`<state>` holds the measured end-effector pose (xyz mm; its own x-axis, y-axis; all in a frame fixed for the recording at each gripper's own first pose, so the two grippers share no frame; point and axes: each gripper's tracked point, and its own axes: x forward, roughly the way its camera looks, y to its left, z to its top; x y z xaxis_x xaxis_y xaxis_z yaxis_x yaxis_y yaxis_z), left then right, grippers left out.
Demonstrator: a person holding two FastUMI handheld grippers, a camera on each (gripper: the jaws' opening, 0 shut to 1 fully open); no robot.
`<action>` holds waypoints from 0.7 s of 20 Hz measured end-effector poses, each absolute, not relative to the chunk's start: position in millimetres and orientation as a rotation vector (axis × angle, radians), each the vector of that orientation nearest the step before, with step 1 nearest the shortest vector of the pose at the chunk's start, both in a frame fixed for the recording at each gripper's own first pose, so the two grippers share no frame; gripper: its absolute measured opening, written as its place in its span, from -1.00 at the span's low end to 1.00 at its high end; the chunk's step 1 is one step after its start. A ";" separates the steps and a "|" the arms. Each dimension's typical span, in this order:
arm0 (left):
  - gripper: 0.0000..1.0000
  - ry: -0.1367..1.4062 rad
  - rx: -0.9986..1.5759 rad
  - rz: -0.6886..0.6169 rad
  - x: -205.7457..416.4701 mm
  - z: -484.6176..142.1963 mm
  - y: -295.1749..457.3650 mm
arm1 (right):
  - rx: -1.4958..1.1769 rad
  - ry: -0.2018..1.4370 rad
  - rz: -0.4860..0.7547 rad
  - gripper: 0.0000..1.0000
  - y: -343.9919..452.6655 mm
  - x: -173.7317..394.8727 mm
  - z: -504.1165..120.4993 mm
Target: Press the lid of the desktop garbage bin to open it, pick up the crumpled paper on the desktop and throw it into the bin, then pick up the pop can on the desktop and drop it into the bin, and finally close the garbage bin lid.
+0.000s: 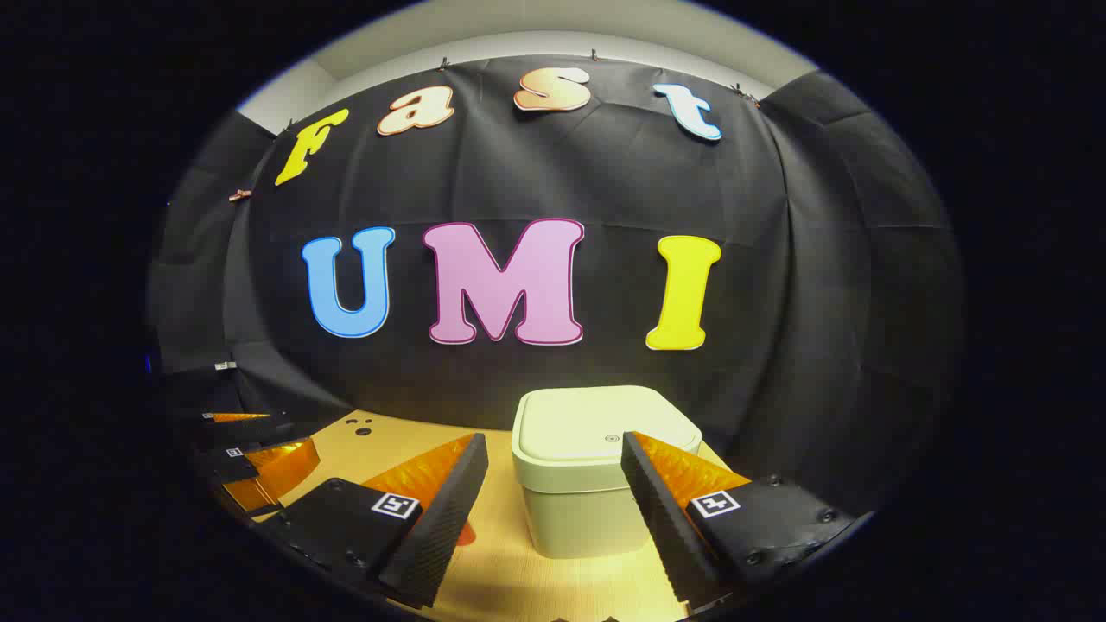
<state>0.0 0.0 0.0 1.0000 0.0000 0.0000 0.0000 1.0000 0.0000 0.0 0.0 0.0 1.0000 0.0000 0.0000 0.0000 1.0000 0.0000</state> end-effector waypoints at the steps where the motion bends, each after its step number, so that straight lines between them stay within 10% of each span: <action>1: 0.92 0.005 0.004 0.002 0.4 -2.8 1.4 | -0.001 0.000 -0.002 0.95 -0.1 1.2 0.5; 14: 0.92 0.028 -0.013 0.010 5.4 -15.0 10.6 | -0.030 0.030 0.030 0.95 7.8 7.2 -8.8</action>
<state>5.4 10.6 -15.0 0.9996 0.0094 -0.0280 -0.0098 0.9999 -0.0133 7.2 7.8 -8.8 0.9991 0.0298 -0.0306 -0.0307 0.9991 -0.0300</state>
